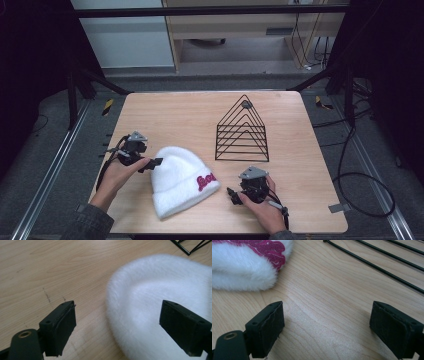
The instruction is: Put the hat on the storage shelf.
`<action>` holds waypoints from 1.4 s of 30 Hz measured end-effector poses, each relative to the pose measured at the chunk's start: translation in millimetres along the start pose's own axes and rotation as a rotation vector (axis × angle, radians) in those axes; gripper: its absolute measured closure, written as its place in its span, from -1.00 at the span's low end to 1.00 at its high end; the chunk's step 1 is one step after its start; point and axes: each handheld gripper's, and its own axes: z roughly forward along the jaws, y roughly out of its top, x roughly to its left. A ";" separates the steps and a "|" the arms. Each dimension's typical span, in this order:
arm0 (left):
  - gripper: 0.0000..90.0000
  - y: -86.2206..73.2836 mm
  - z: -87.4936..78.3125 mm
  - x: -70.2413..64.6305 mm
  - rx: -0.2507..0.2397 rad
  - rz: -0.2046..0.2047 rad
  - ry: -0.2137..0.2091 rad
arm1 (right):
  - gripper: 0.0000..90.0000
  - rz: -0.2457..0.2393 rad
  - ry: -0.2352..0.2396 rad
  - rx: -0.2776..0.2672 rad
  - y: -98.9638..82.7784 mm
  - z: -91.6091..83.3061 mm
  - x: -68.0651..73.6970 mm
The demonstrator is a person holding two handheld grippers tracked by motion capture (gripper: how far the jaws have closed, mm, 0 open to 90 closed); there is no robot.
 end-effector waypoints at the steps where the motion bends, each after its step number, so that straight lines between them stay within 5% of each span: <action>1: -0.67 1.8 0.9 0.0 0.004 0.001 0.001 | -0.72 0.000 0.000 0.000 0.0 0.0 0.0; 16: -0.46 2.1 10.5 3.1 0.039 -0.012 0.012 | -0.72 0.000 0.000 -0.001 0.0 0.0 0.0; 20: -0.50 1.6 12.7 2.8 0.049 0.009 0.045 | -0.72 0.000 0.000 0.000 0.0 0.0 0.0; 29: -0.44 -4.8 14.6 4.1 0.057 -0.016 0.014 | -0.72 0.001 -0.001 0.000 0.0 -0.1 0.1; 42: -0.11 -5.0 33.1 4.8 0.066 -0.052 -0.017 | -0.72 0.001 -0.001 0.000 0.0 -0.1 0.1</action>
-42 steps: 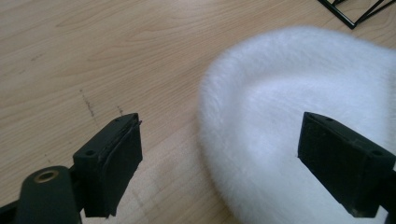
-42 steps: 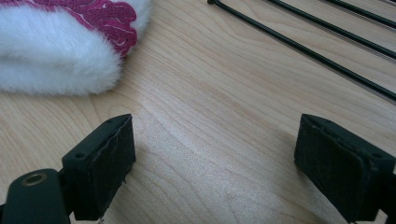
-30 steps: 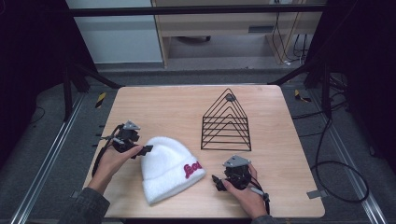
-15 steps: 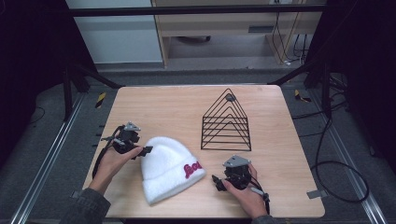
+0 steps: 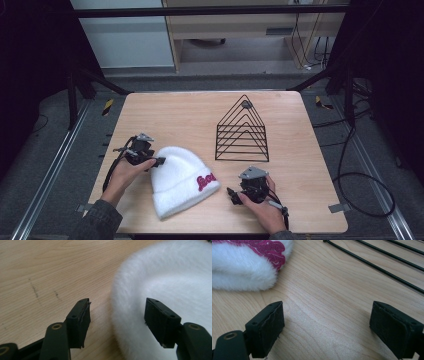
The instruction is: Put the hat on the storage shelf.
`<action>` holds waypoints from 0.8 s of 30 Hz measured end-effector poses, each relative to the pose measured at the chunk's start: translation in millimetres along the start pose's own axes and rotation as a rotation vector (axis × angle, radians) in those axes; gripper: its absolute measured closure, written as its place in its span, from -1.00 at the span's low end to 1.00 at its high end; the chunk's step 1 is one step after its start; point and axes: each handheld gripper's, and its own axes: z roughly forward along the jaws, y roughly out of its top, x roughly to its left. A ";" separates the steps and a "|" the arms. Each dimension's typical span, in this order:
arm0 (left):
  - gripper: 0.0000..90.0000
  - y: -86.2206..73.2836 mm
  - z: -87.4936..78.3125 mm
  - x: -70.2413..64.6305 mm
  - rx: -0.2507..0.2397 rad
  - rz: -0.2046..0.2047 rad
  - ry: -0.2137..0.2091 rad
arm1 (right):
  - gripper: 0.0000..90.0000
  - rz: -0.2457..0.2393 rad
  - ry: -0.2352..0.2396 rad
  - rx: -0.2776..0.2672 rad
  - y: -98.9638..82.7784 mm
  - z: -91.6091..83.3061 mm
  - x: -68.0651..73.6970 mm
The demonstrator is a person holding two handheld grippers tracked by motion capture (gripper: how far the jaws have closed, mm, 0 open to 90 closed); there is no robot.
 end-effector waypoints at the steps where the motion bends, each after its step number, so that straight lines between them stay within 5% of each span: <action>1: -0.11 0.9 1.6 -1.5 0.005 0.009 -0.003 | -0.72 0.000 0.000 0.000 0.0 0.0 0.0; 7: 0.15 6.1 11.0 -9.7 0.019 0.031 -0.004 | -0.72 0.000 0.000 0.000 0.0 0.0 0.0; 13: 0.72 8.6 10.5 -16.0 0.018 0.062 0.013 | -0.72 0.000 0.000 0.000 0.0 0.0 0.0; 24: 0.80 11.3 -10.2 -23.5 -0.047 0.078 0.019 | -0.72 -0.001 -0.001 0.000 0.0 0.0 0.0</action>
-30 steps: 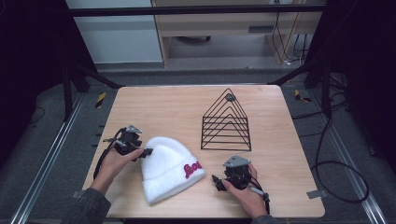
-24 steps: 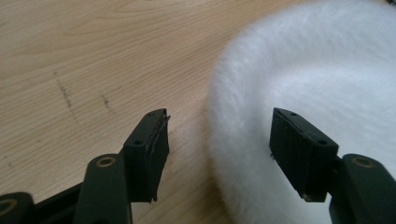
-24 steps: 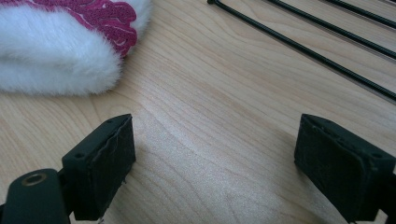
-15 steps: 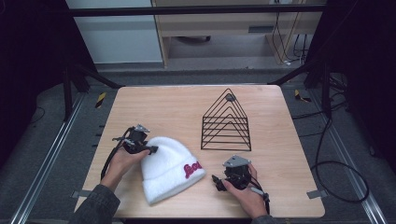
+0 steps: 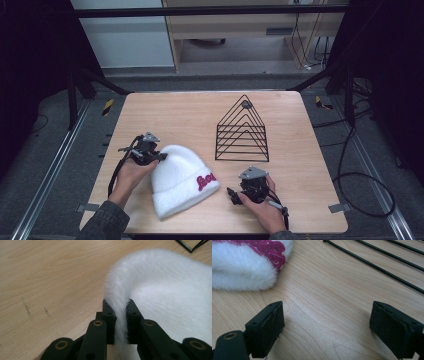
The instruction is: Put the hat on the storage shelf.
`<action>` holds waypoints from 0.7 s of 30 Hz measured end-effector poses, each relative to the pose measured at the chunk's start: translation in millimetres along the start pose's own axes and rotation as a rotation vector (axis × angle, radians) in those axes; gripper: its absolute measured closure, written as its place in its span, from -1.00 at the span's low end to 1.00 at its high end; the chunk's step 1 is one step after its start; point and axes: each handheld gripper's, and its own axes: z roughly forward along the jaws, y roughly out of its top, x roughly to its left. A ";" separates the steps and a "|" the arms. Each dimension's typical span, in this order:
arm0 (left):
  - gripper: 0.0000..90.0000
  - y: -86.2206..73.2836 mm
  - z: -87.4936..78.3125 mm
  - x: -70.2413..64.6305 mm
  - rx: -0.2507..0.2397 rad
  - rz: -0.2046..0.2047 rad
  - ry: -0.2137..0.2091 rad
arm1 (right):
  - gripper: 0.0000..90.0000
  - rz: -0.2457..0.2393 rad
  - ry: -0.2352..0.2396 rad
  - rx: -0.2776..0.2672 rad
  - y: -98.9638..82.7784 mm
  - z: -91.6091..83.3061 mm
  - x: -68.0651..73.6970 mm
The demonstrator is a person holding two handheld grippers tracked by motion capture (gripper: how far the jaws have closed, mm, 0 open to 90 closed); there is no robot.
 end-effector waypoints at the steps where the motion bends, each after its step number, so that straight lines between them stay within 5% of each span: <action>1: 0.80 0.5 -2.7 -1.6 -0.009 0.003 0.002 | -0.72 0.001 0.000 0.000 0.0 0.0 0.1; 21: 0.81 30.6 -64.6 -45.7 -0.143 0.172 0.022 | -0.72 0.001 -0.001 0.001 0.0 -0.1 0.1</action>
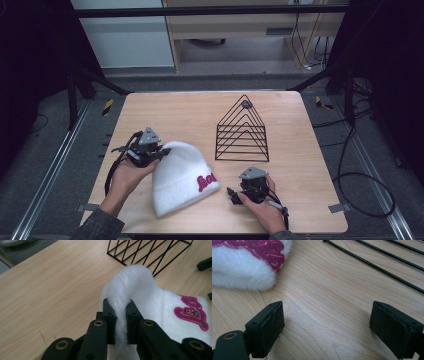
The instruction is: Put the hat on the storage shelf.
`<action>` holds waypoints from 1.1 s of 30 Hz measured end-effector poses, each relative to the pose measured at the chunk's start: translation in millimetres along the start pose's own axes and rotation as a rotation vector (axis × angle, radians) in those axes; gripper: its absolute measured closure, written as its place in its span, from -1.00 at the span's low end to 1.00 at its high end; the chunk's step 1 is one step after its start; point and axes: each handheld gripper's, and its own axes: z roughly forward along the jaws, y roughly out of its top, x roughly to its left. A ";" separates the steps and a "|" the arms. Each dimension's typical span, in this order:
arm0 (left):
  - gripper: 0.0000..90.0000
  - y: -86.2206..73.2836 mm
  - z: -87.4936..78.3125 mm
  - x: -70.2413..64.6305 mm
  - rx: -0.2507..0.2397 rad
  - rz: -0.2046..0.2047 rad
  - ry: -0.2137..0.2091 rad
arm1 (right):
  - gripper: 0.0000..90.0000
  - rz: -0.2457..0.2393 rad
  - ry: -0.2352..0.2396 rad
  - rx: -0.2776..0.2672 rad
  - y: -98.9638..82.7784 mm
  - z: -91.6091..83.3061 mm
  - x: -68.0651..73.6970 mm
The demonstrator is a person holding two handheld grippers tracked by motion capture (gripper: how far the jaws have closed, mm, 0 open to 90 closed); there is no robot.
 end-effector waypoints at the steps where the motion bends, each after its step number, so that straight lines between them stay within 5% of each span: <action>1: 0.81 4.0 -3.7 -1.2 -0.003 0.012 0.000 | -0.72 0.000 0.000 0.000 0.0 0.0 0.0; 8: 0.82 25.0 -26.7 -7.2 -0.027 0.086 0.010 | -0.72 -0.001 0.000 0.000 0.0 0.0 -0.1; 22: 0.82 65.2 -69.5 -3.9 -0.079 0.162 0.044 | -0.72 0.000 0.001 -0.001 0.0 0.0 -0.1; 33: 0.82 98.6 -88.2 8.8 -0.146 0.163 0.035 | -0.72 0.001 0.002 0.000 0.0 0.0 -0.1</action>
